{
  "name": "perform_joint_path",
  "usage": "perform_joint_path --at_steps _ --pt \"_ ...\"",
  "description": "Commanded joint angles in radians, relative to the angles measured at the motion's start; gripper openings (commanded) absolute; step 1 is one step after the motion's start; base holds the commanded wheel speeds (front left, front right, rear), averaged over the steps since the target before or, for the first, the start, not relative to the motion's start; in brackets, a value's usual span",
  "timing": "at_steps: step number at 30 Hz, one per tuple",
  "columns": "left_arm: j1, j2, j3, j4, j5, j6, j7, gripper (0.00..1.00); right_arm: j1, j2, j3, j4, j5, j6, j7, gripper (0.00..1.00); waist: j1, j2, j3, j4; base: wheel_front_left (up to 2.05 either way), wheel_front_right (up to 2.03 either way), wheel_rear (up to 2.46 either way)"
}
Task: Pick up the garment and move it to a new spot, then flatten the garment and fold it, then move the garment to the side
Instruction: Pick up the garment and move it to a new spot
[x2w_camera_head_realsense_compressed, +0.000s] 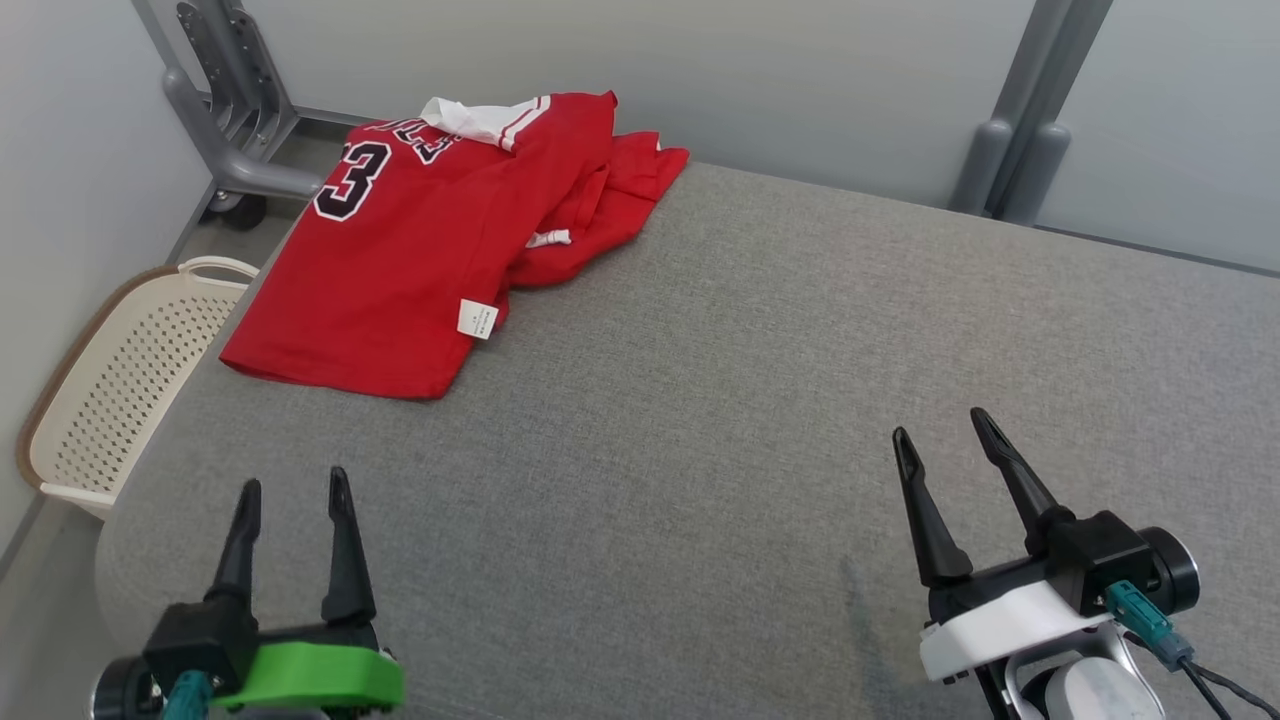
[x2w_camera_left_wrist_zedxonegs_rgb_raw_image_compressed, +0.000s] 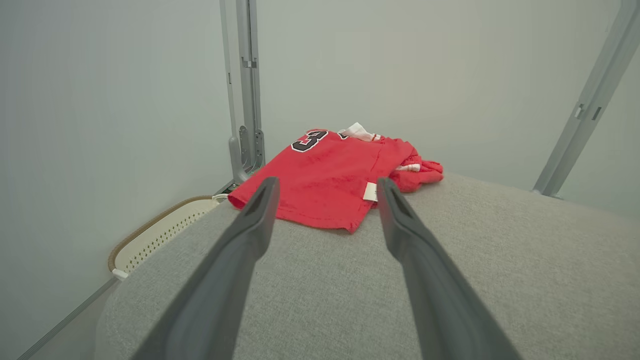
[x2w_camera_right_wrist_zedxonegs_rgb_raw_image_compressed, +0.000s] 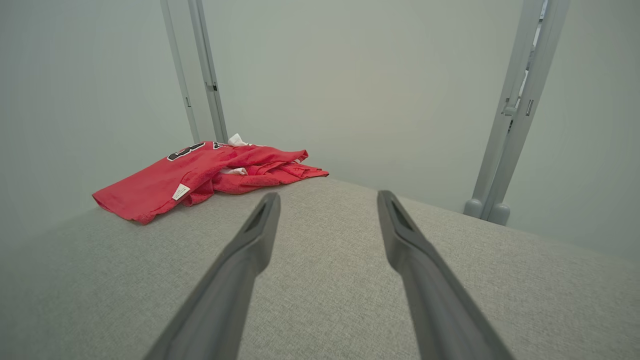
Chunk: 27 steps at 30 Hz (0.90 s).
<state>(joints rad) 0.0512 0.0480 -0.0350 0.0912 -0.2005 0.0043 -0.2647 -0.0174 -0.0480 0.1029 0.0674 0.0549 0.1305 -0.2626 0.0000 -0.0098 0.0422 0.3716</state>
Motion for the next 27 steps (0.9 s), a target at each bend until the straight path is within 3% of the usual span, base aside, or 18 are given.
perform_joint_path --at_steps 1,5,15,27 --pt "-0.027 0.004 0.005 -0.009 -0.004 -0.002 0.000 1.00 -0.011 -0.004 -0.004 -0.003 -0.006 0.000 -0.003 1.00 0.0000 0.0098 0.008 -0.007 0.00 0.00 0.00" --pt "-0.088 0.032 0.034 -0.014 0.011 -0.021 0.000 1.00 -0.021 -0.004 -0.011 -0.009 -0.019 0.000 -0.003 1.00 0.0000 0.0098 0.030 -0.022 0.00 0.00 0.00" --pt "-0.434 0.190 0.065 0.077 0.026 -0.070 0.085 1.00 -0.089 -0.004 -0.022 -0.032 -0.059 0.000 -0.003 1.00 0.0000 0.0098 0.165 -0.081 0.00 0.00 0.00" --pt "-0.735 0.341 0.073 0.325 -0.010 -0.108 0.257 1.00 -0.174 -0.004 -0.007 -0.044 -0.090 0.000 -0.003 1.00 0.0000 0.0098 0.336 -0.224 0.00 0.00 0.00"
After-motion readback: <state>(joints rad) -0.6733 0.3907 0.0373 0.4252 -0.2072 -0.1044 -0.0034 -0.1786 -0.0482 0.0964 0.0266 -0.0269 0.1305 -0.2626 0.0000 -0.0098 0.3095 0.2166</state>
